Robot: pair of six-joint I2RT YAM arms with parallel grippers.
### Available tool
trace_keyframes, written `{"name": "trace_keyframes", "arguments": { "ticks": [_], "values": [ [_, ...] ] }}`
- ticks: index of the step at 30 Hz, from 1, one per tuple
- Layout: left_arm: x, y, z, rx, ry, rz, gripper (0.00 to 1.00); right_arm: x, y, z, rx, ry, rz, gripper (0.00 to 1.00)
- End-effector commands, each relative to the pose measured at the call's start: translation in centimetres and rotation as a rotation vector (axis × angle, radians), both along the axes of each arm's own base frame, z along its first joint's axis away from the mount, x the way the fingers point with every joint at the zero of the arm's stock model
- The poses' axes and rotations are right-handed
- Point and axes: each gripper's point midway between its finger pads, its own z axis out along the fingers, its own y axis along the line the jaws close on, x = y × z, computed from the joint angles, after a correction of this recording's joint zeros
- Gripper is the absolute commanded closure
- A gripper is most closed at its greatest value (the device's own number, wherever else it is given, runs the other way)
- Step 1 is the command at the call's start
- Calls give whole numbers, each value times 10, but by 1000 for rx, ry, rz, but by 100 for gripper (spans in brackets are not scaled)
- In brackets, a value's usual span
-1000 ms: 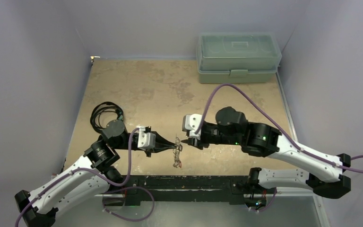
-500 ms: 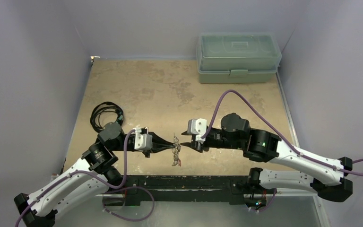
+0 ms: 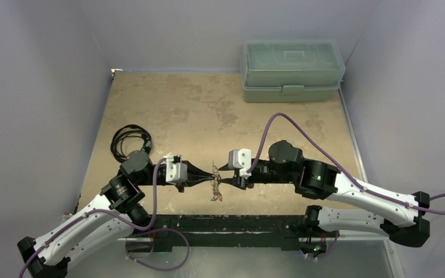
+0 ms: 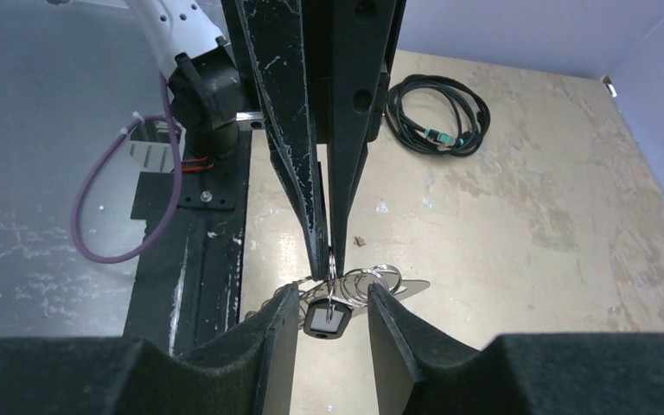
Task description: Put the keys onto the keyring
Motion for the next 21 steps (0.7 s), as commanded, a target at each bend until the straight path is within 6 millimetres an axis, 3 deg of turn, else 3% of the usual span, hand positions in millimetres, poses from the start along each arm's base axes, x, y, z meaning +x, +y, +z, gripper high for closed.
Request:
{"name": "trace_keyframes", "arguments": {
  "ticks": [1, 21],
  "values": [
    [1, 0, 13, -41, -41, 10, 100, -3, 5, 13, 55, -6, 19, 64],
    [-2, 5, 19, -63, -70, 15, 100, 1, 9, 8, 29, -7, 9, 75]
  ]
}}
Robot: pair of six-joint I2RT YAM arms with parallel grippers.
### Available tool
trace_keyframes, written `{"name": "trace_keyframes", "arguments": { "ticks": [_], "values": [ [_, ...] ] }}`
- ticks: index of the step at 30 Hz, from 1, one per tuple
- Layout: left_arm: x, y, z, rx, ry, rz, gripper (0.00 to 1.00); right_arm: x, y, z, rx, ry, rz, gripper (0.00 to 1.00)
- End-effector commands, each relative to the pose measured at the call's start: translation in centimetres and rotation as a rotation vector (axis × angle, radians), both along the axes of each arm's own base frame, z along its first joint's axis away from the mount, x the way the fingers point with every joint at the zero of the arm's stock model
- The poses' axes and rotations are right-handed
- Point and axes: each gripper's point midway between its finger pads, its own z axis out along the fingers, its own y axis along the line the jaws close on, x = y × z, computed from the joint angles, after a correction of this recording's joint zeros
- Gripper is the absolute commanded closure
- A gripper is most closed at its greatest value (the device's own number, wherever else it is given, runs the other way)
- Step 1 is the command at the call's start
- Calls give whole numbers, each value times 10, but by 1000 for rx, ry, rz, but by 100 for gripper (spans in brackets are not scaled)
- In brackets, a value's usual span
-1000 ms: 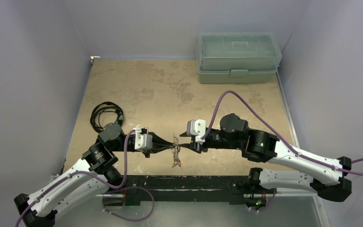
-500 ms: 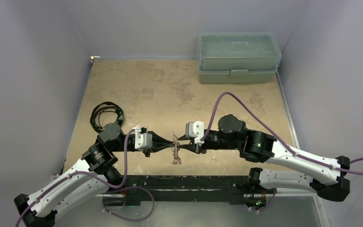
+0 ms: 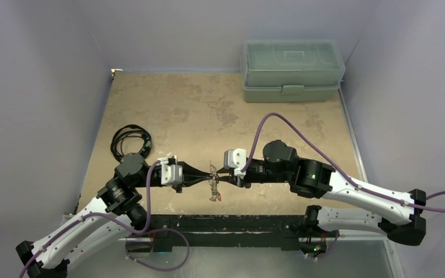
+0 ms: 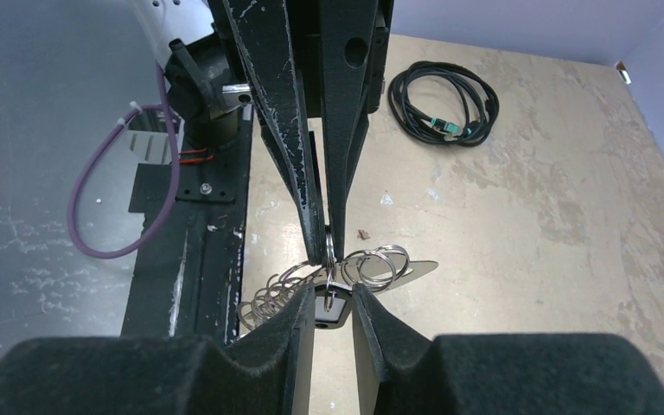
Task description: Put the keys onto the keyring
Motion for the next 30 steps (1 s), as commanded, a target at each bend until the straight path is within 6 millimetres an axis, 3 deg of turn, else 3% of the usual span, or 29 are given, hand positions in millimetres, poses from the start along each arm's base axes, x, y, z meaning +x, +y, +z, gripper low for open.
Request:
{"name": "trace_keyframes", "arguments": {
  "ticks": [1, 5, 13, 30],
  "values": [
    [0, 0, 10, -37, -45, -3, 100, -1, 1, 17, 53, -17, 5, 75],
    [-1, 0, 10, -37, -45, -4, 100, 0, 1, 18, 55, -23, -3, 76],
    [0, 0, 9, -35, -45, -3, 100, 0, 1, 17, 53, -27, 2, 97],
    [1, 5, 19, -70, -74, 25, 100, -2, 2, 12, 48, -16, 14, 100]
  ]
}}
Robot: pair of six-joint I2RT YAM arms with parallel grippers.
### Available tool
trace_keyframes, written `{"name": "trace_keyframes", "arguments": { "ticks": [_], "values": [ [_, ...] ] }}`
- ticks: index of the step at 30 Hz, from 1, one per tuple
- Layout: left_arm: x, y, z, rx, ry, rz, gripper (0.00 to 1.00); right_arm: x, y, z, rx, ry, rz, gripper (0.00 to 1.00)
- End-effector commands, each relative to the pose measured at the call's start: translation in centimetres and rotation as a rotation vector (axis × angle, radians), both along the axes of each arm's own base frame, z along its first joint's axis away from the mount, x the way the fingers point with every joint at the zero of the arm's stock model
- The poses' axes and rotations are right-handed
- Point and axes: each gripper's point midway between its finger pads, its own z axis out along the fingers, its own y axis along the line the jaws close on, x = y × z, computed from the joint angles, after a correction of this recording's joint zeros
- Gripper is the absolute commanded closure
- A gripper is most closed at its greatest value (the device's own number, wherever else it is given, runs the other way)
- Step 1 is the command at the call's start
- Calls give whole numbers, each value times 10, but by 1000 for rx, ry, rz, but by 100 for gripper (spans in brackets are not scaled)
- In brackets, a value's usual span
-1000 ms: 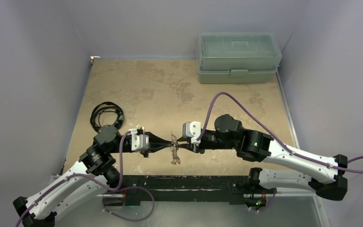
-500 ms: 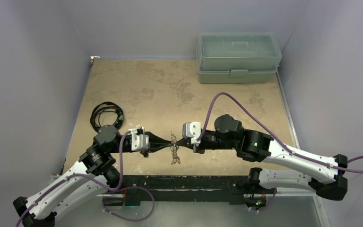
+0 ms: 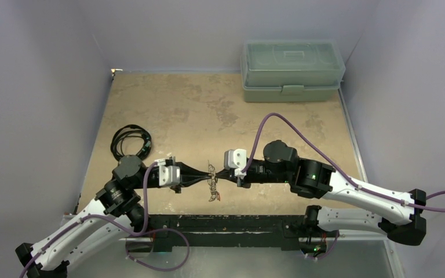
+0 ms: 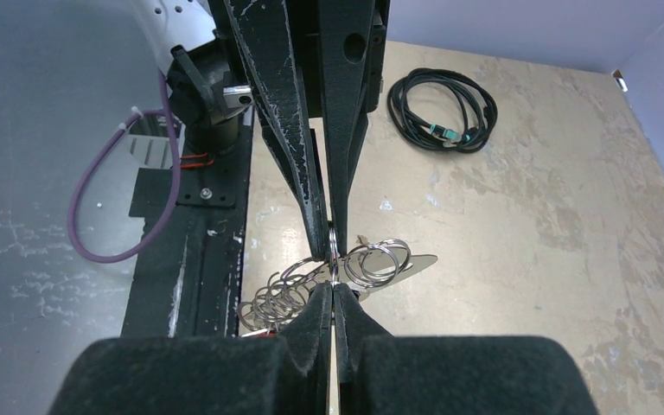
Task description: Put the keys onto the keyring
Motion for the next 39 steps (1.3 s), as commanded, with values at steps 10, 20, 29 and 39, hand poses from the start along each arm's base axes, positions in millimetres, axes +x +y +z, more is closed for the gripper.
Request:
{"name": "trace_keyframes", "arguments": {
  "ticks": [10, 20, 29, 39],
  "values": [
    [0, 2, 18, -63, -62, 9, 100, -5, 3, 6, 27, 3, 26, 100],
    [4, 5, 22, -77, -69, 35, 100, -5, 4, 0, 11, 16, 28, 100],
    [7, 7, 23, -84, -74, 56, 100, -5, 1, 2, 20, 17, 13, 100],
    [7, 6, 21, -78, -70, 48, 100, -2, 3, 5, 28, 20, 4, 84]
  ]
}}
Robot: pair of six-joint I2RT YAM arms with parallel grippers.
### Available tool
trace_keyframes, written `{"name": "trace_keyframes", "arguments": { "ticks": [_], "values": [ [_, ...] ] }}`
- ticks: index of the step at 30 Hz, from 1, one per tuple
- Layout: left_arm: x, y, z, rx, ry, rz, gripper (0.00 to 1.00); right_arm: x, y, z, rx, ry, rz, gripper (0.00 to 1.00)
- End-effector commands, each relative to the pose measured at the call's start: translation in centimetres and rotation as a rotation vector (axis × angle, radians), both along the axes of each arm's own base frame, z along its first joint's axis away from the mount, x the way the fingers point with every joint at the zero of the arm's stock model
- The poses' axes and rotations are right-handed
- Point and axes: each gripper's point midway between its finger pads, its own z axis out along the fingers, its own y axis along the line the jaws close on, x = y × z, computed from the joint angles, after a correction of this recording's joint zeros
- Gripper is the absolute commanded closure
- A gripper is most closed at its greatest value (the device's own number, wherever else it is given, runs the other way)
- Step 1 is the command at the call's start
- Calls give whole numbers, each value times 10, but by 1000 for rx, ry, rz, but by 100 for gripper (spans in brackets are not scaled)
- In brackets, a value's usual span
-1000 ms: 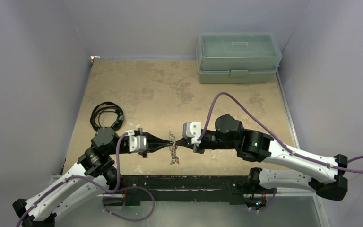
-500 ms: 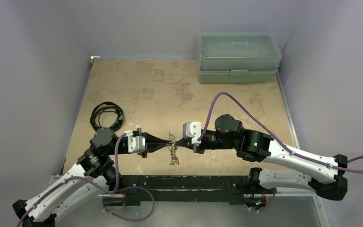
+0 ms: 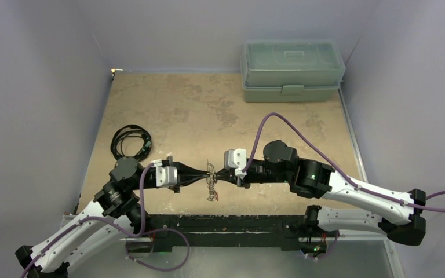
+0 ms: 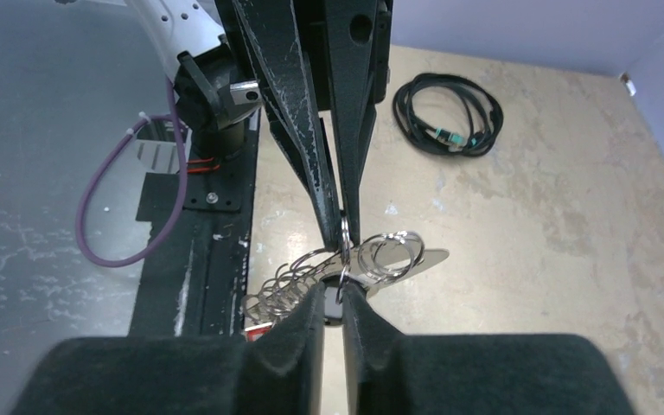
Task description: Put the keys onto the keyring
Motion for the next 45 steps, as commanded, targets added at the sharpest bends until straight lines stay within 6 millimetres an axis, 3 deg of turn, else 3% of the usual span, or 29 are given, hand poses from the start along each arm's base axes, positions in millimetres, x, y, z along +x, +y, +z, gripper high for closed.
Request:
{"name": "trace_keyframes", "arguments": {
  "ticks": [1, 5, 13, 28, 38, 45],
  "values": [
    [4, 1, 15, -51, -45, 21, 100, 2, 1, 7, 24, 12, -20, 78],
    [3, 0, 14, -47, -42, 10, 100, 1, 0, 19, 66, 2, -21, 66],
    [0, 0, 15, -51, -45, -8, 100, -1, 1, 30, 114, -10, -12, 62],
    [-1, 1, 16, -56, -50, -8, 100, -3, 12, 20, 93, 18, 16, 66],
    [-1, 1, 17, -59, -52, -8, 100, -2, 14, 18, 89, 20, 18, 84],
    [-1, 2, 20, -75, -51, 2, 100, -2, 16, 17, 87, 22, 22, 82]
  ]
}}
